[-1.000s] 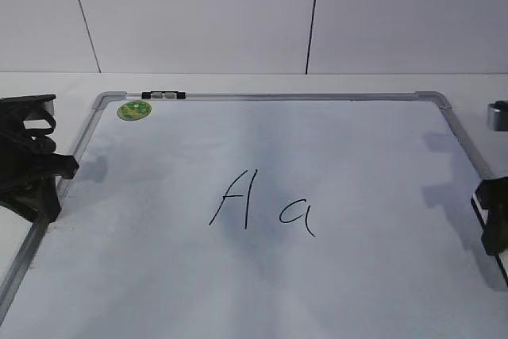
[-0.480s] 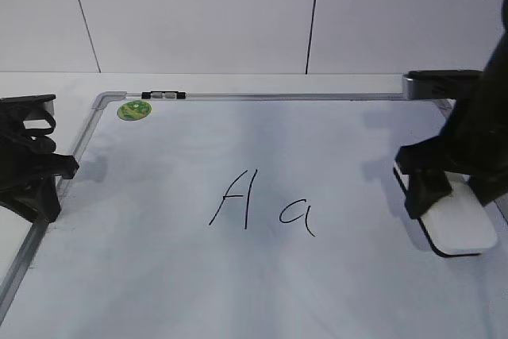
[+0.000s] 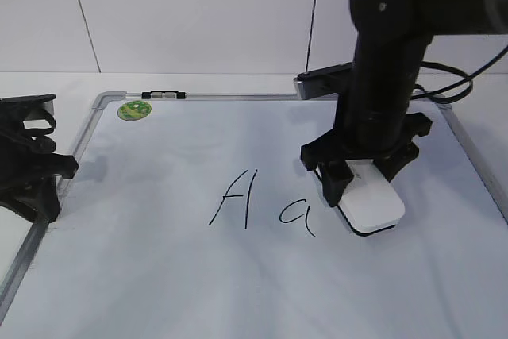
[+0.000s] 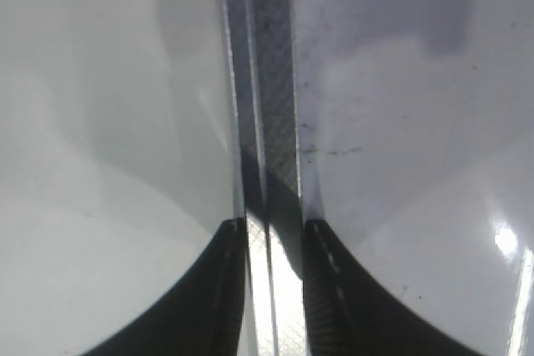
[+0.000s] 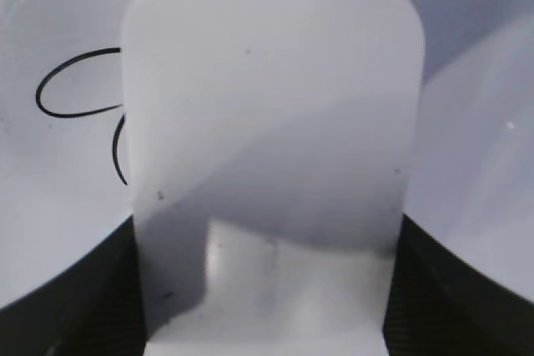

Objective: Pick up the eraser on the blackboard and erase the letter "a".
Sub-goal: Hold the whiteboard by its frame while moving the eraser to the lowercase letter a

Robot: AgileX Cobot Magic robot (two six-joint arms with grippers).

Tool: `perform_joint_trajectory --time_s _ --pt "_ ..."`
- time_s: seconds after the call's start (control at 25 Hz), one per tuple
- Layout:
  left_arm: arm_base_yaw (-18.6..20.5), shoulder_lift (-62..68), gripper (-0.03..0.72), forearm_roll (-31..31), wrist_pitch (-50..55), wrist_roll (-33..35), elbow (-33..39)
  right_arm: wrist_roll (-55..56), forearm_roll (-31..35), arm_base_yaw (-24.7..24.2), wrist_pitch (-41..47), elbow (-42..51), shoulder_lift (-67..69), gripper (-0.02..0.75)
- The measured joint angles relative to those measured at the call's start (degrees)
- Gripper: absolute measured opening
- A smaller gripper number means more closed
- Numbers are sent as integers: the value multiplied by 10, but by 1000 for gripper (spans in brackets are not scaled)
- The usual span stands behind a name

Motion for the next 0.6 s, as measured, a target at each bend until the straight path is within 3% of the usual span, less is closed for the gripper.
perform_joint_trajectory --time_s 0.6 --pt "0 0 169 0 3 -3 0 2 -9 32 -9 -30 80 526"
